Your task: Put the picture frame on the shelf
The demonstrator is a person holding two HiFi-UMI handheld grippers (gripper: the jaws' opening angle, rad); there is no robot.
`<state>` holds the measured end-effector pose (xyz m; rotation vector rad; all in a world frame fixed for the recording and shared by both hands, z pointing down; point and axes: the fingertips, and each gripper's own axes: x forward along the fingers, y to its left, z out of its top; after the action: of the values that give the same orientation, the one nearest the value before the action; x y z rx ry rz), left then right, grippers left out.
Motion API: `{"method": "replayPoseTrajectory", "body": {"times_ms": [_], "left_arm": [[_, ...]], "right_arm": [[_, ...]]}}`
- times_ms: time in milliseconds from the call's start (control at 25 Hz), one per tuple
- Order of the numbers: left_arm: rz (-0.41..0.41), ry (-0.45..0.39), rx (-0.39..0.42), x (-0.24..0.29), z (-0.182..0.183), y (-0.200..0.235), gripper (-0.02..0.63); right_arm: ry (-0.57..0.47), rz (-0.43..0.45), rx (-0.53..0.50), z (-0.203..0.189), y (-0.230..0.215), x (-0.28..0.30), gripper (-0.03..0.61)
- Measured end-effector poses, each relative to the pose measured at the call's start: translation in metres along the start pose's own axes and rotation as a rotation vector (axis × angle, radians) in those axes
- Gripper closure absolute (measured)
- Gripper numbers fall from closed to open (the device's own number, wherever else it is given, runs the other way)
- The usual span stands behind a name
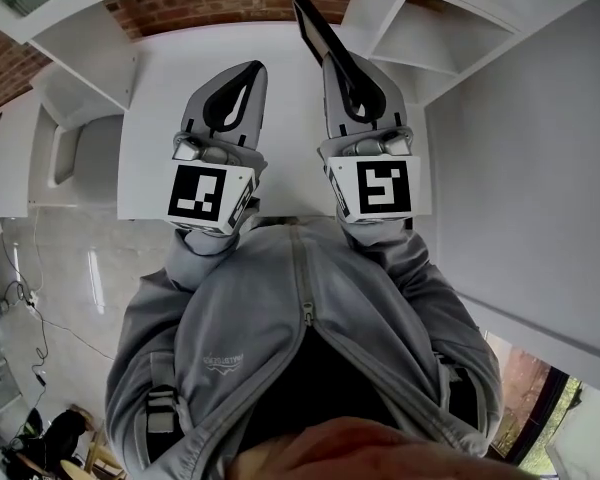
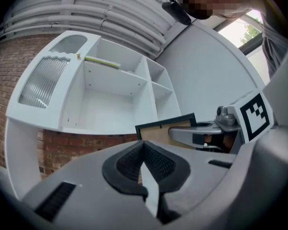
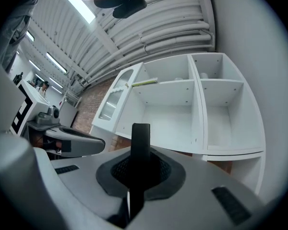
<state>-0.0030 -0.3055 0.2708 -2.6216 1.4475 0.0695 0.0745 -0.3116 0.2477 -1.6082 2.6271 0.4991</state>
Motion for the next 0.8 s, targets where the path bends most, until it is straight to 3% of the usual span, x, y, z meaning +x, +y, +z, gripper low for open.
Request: {"method": "replayPoseTrajectory", "body": {"times_ms": [400,640,800], "left_arm": [[-0.042,-0.014,0.024,0.018,0.023,0.021,0.606],[-0.066,-0.045,0.038,0.028,0.041,0.026,0.606],[-0.065,-0.059,0.042,0.033,0.051,0.034,0.606]], "right_arm": [[-0.026,-0.030,-0.080,0.041,-0.003,0.029,0.545],[-0.051,-0.059,-0.223,0.068,-0.010,0.041,0.545],[-0.012,-0.050,-0.331,0.074,-0.008,0.054,0.545]]}}
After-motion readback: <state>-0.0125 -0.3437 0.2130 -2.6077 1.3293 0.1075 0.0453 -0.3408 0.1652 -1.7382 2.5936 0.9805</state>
